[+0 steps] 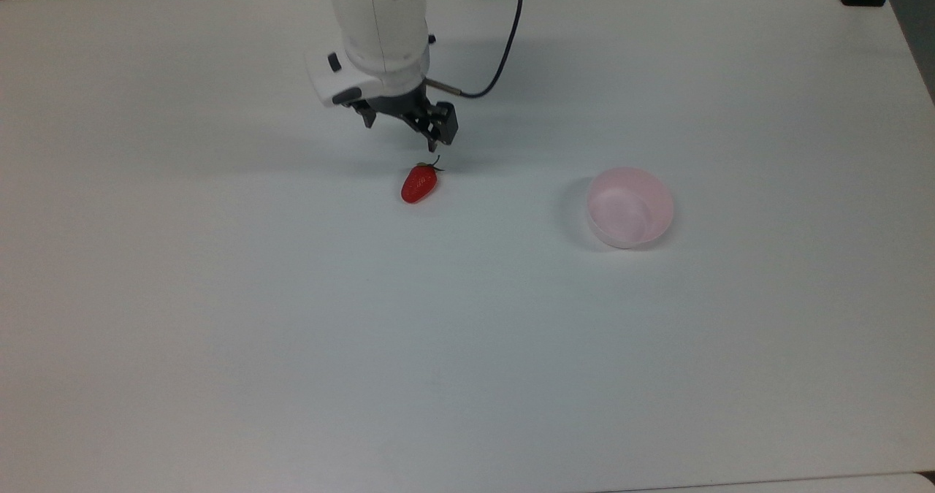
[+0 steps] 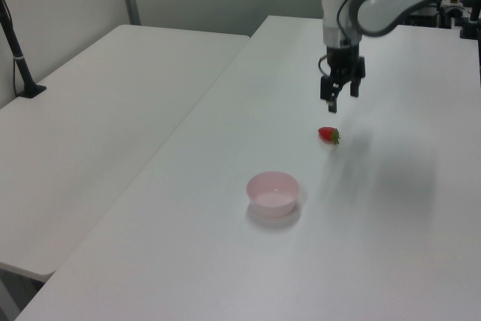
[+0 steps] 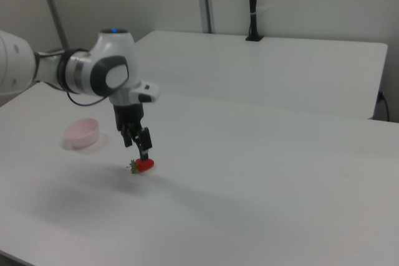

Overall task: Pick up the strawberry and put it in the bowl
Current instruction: 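Lower the open gripper down over the red strawberry, then close the gripper on the red strawberry and lift it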

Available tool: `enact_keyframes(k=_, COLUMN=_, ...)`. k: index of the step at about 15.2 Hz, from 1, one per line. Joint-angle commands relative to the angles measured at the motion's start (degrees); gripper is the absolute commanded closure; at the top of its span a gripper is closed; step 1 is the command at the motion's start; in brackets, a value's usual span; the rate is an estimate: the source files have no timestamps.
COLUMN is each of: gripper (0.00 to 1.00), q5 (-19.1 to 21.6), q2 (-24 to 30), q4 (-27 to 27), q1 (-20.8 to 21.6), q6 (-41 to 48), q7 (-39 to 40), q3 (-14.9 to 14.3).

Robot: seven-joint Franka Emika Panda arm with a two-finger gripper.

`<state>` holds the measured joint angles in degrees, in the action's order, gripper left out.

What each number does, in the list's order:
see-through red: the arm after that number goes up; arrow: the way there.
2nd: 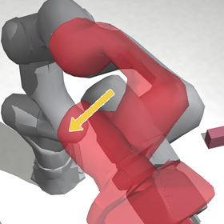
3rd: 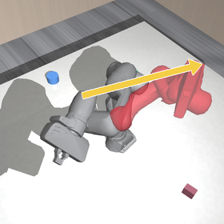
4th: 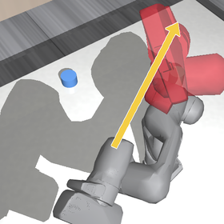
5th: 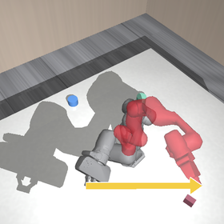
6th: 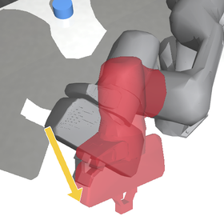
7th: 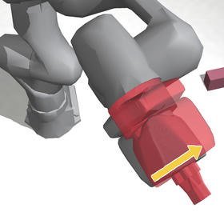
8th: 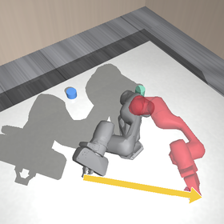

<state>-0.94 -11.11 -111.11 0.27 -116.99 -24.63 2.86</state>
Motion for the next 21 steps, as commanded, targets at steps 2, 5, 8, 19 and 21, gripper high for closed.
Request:
enact_keyframes(k=2, gripper=0.05, q5=-0.91, q2=-5.06, q4=-0.95, q1=2.1, q6=-8.41, q7=-6.47, q3=-0.22)
enact_keyframes(k=5, gripper=0.08, q5=-2.75, q2=-7.26, q4=-0.69, q1=2.54, q6=-10.97, q7=-8.5, q3=0.04)
enact_keyframes(k=8, gripper=0.16, q5=-3.02, q2=-7.61, q4=-0.6, q1=2.37, q6=-11.94, q7=-8.86, q3=1.18)
enact_keyframes(k=19, gripper=0.89, q5=-3.81, q2=-5.68, q4=7.99, q1=4.03, q6=-3.35, q7=-2.63, q3=3.46)
enact_keyframes(k=21, gripper=0.89, q5=-3.81, q2=-5.86, q4=10.38, q1=6.57, q6=-2.89, q7=-2.53, q3=4.44)
